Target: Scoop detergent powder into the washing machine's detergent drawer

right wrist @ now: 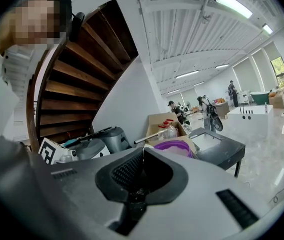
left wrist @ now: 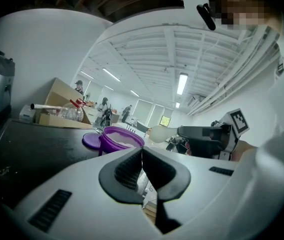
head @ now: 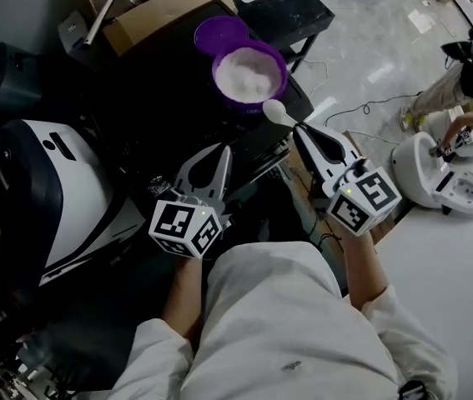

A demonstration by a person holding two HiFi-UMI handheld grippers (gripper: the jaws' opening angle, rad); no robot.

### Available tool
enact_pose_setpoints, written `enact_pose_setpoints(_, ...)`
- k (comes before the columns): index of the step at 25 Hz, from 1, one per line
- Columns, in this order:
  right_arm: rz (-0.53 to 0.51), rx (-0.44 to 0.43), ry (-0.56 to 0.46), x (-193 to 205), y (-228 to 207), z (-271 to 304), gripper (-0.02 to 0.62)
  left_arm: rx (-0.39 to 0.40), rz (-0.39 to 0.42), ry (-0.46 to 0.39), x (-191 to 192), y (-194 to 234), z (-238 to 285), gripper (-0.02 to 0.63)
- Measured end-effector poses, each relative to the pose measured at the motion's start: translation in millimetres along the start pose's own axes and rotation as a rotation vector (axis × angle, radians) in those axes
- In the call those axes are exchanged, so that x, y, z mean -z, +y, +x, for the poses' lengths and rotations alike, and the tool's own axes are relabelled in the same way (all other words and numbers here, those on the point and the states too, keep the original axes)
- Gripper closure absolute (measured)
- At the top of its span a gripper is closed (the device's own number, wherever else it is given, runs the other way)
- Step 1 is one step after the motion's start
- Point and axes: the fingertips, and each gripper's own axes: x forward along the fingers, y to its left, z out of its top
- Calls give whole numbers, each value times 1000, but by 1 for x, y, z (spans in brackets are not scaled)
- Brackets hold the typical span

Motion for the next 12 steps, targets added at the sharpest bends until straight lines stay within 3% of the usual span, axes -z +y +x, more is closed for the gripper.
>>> enact_pose_setpoints(12,-81,-125,93,-23,-54,64,584,-149,-42,-22,-11,20,44,586)
